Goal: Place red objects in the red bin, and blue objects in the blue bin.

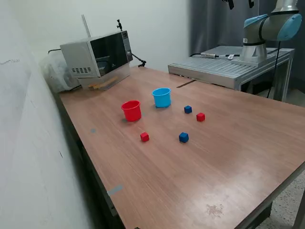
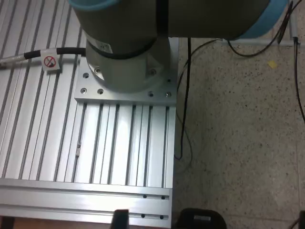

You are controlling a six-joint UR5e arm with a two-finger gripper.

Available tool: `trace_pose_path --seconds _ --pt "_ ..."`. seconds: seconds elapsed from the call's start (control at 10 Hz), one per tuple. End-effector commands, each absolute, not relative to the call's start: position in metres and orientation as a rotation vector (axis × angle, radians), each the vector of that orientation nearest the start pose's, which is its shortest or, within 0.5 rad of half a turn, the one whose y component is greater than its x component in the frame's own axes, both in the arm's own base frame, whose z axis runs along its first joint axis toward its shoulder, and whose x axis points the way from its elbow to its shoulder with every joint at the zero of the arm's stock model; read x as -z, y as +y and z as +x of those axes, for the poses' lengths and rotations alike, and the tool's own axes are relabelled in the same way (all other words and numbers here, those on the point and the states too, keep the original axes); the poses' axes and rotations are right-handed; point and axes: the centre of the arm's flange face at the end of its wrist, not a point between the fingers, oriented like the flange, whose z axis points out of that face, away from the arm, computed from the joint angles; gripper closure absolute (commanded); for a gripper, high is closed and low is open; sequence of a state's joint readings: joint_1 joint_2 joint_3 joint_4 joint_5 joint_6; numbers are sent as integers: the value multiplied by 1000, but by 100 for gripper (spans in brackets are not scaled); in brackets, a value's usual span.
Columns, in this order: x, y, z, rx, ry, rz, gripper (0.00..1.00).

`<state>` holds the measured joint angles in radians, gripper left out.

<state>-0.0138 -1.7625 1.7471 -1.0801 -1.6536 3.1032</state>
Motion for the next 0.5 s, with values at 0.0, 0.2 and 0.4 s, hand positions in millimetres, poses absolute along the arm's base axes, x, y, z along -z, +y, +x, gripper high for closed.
trace_pose_path --seconds 0.0,0.2,0.4 --pt "-452 -121 -357 400 1891 -1978 0" --pt "-462 -124 -376 262 1969 -2059 0" --pt "-481 -128 -396 99 2053 -2141 0"
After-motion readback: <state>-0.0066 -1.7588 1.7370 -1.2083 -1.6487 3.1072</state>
